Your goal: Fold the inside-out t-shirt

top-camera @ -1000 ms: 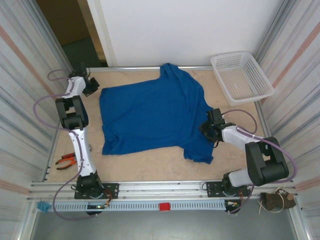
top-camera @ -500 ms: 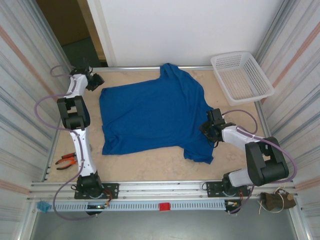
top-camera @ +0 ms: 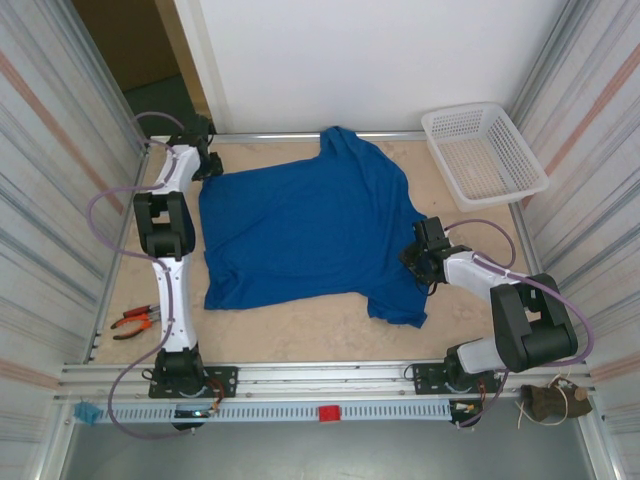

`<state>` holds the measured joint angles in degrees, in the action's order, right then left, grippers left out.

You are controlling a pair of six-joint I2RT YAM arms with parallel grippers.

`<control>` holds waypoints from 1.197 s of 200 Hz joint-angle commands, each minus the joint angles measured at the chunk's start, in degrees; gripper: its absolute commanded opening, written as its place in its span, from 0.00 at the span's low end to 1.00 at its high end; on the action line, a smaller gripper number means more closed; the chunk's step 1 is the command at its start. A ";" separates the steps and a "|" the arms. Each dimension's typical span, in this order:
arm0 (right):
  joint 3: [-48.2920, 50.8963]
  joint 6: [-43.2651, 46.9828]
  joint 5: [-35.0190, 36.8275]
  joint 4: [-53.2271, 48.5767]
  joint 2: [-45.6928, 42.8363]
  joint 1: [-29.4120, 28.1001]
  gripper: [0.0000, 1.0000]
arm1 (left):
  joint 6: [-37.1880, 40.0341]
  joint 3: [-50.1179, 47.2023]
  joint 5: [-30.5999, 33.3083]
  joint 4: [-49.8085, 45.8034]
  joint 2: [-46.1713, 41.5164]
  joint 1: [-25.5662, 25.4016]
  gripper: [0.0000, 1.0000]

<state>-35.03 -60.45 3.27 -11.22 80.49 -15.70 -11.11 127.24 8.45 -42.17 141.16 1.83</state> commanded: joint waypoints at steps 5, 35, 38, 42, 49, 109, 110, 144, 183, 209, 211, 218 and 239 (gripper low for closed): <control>0.48 -0.84 2.45 -3.36 -0.96 0.59 0.48 | 2.06 1.49 3.91 -1.84 0.98 0.64 0.41; 0.34 -0.99 2.71 -3.45 -1.04 0.63 0.48 | 2.04 2.13 3.93 -2.49 2.23 0.64 0.40; 0.33 -0.92 2.79 -3.49 -1.07 0.69 0.48 | 2.00 2.13 3.94 -2.48 2.33 0.66 0.40; 0.31 -0.99 2.80 -3.58 -1.05 0.68 0.48 | 2.05 2.07 4.03 -2.48 2.44 0.64 0.40; 0.17 -0.99 2.88 -3.64 -1.14 0.71 0.48 | 2.06 2.05 3.95 -2.48 2.66 0.64 0.40; -0.26 -1.03 3.24 -3.87 -1.05 0.69 0.48 | 1.97 1.47 2.89 -1.99 3.24 0.64 0.41; -0.28 -1.06 3.24 -3.84 -1.09 0.73 0.48 | 1.93 1.49 2.93 -1.97 3.24 0.64 0.41; -0.26 -1.08 3.24 -3.83 -0.89 0.77 0.48 | 1.97 -4.54 2.73 3.67 -0.74 0.11 0.47; -0.27 -1.08 3.32 -3.74 -0.77 0.76 0.48 | 2.21 -4.52 2.25 3.45 -0.57 -0.07 0.48; -0.17 -1.06 3.41 -3.93 -1.10 0.76 0.48 | 2.08 -4.11 2.97 2.89 0.08 -0.06 0.46; -0.18 -1.08 3.41 -3.90 -1.05 0.76 0.48 | 2.07 -4.11 2.89 2.93 0.08 -0.07 0.46; -0.17 -1.08 3.41 -3.90 -1.16 0.77 0.48 | 1.85 -4.04 2.82 2.97 0.01 -0.06 0.46; -0.06 -0.98 3.59 -4.12 -1.30 0.81 0.48 | 1.31 -4.19 2.65 3.69 -0.94 -0.07 0.47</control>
<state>-35.03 -60.86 4.75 -12.27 80.16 -15.59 -9.67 122.87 10.59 -38.68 142.19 2.13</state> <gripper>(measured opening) 0.477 0.467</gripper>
